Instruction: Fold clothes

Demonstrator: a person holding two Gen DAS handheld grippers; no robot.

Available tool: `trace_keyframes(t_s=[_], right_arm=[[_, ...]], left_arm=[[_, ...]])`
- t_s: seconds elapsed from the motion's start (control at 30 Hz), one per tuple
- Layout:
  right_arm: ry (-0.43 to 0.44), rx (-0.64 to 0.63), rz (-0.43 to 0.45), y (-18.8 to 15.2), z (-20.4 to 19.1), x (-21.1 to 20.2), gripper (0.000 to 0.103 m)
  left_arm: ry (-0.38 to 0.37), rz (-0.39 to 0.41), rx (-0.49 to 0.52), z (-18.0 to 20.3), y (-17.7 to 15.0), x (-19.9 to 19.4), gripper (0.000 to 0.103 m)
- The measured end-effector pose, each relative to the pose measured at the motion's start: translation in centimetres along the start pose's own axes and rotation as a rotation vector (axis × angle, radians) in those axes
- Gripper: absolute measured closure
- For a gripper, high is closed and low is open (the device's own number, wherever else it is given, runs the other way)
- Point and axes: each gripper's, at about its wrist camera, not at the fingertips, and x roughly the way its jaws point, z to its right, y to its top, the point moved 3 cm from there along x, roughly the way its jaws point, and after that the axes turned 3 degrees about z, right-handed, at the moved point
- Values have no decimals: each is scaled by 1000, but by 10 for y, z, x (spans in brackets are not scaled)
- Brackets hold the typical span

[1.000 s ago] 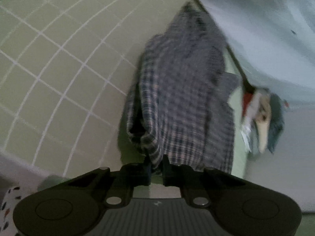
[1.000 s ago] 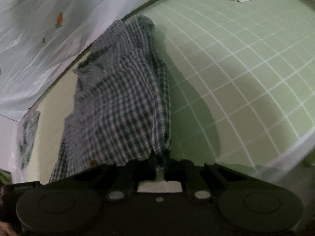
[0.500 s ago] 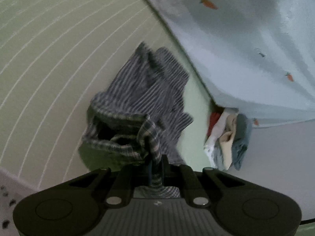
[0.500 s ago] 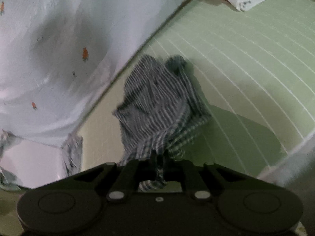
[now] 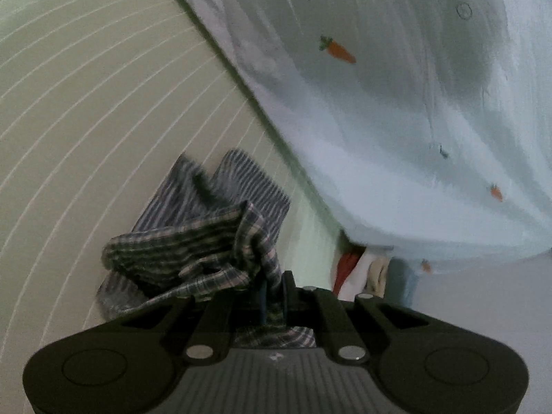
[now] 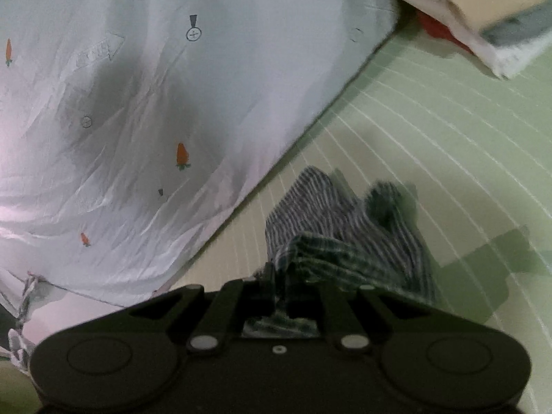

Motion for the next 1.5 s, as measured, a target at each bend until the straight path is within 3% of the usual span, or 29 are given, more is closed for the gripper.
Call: trace_keyframes(t_s=[0.17,0.2,0.23,0.27,0.3,0.4,0.43,0.6,0.77,1.23,1.5], right_arm=[[-29,-40,27,41,-13,59,97],[-37,-44,32,49,-14,72,92],[-57,-59,41,57,-16,83,88],[-85,-79,53,63,-16,93,73],[-113,-99,64,69,-17,102,59],[-187,-154,91,84,-18,126,40],[-198,-163,90,83,-14,129,36],[-275,-200,-2,55,17,140,27],[-335,-112,-96,30,51,147,22],[-304,-41,-144,30,70,172,9],[-225,-62,-212,29,63,190,3]], left_arm=[[-8,19,20,15,64,56,94],[9,28,32,17,78,69,93],[44,41,44,19,90,80,87],[79,53,57,20,102,92,81],[110,62,73,21,111,101,68],[171,68,138,16,123,112,32],[182,66,164,10,122,114,29],[318,-32,232,-34,101,130,28],[393,-130,274,-63,82,144,27],[355,-152,350,-59,80,170,20],[283,-175,310,-58,80,177,22]])
